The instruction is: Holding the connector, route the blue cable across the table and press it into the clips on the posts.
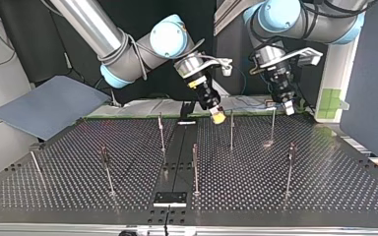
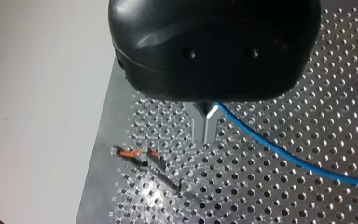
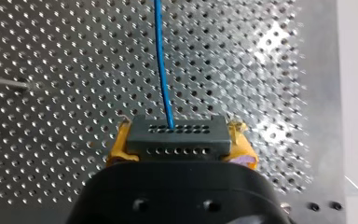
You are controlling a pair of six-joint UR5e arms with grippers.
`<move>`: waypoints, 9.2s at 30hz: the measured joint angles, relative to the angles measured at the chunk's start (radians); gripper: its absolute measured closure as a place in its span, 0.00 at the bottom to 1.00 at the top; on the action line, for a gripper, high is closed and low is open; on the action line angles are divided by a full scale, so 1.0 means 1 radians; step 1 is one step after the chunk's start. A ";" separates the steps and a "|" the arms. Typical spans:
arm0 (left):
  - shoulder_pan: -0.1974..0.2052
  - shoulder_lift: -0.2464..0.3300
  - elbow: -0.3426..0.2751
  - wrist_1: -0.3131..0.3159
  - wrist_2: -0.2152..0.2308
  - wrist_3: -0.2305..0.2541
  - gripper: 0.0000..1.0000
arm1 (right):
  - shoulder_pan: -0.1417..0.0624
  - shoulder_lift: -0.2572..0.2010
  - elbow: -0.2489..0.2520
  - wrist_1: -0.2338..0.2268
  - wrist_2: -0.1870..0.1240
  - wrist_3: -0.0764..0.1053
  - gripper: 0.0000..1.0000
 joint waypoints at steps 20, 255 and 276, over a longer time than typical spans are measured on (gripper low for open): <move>0.092 -0.027 0.093 -0.065 0.082 -0.002 1.00 | 0.006 0.064 -0.189 0.077 -0.002 0.018 1.00; 0.112 -0.194 0.430 -0.435 0.399 -0.070 1.00 | -0.039 0.172 -0.421 0.223 0.082 0.015 1.00; 0.090 -0.193 0.246 -0.321 0.359 -0.057 1.00 | -0.046 0.172 -0.288 0.227 0.088 0.014 1.00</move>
